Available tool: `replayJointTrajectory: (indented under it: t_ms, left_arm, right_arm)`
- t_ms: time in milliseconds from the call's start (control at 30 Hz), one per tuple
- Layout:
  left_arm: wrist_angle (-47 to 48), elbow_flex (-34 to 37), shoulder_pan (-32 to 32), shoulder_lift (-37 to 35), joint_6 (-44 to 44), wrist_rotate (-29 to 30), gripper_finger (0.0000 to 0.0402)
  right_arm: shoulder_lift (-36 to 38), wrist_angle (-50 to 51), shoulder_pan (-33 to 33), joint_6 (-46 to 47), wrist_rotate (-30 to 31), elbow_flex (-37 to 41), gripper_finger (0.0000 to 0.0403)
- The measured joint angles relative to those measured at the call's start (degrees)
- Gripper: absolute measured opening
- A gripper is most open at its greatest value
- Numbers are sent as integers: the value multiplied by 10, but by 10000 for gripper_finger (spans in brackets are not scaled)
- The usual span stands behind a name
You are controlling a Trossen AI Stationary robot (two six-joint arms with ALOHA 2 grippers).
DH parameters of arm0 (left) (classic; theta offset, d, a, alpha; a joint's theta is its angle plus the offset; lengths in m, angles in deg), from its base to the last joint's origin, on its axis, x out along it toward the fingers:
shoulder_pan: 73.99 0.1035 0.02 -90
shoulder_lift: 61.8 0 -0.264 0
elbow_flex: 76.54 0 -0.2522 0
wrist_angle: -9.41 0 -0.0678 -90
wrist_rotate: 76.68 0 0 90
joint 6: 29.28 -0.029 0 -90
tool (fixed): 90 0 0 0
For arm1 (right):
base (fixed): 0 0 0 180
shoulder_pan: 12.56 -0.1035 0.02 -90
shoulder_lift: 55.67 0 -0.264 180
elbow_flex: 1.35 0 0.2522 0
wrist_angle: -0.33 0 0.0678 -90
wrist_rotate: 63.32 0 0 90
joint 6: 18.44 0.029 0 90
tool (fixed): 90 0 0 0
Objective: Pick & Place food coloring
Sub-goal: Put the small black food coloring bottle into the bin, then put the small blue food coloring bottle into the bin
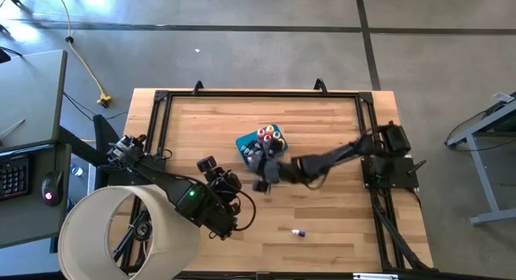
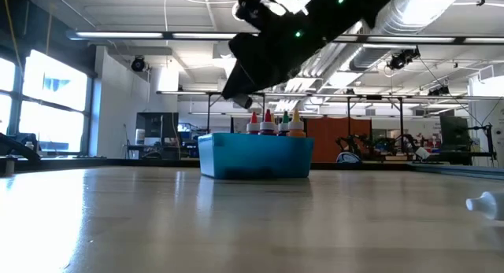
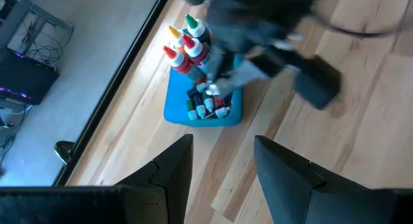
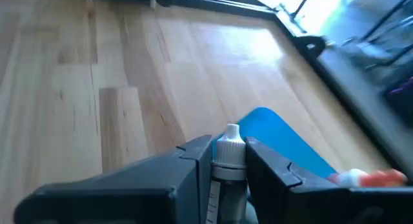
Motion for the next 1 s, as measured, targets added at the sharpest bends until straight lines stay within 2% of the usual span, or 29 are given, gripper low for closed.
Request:
replayJointTrajectory:
  t_ms: [133, 200, 333, 500, 633, 767, 867, 1000]
  left_arm:
    - [3, 0, 0, 0, -16, 0, 159]
    - [3, 0, 0, 0, -20, 0, 159]
    - [8, 0, 0, 0, -21, 0, 159]
    - [14, 0, 0, 0, -22, 1, 159]
    - [14, 0, 0, 0, -32, 3, 159]
    - [14, 0, 0, 0, -35, 3, 159]
    - [14, 0, 0, 0, -35, 3, 159]
    - [10, 0, 1, 0, -34, 4, 159]
  right_arm:
    - [0, 3, 65, 8, -107, 0, 87]
    - [-4, 15, 87, 12, -137, 0, 96]
    - [-8, 12, 103, -2, -139, 0, 121]
    - [-3, 2, 83, -53, -139, 0, 148]
    - [30, 46, 35, -48, -145, -11, 152]
    - [70, 194, -53, 4, -136, -44, 153]
    - [71, 297, -131, 88, -120, -66, 153]
    - [51, 331, -228, 231, -161, -62, 153]
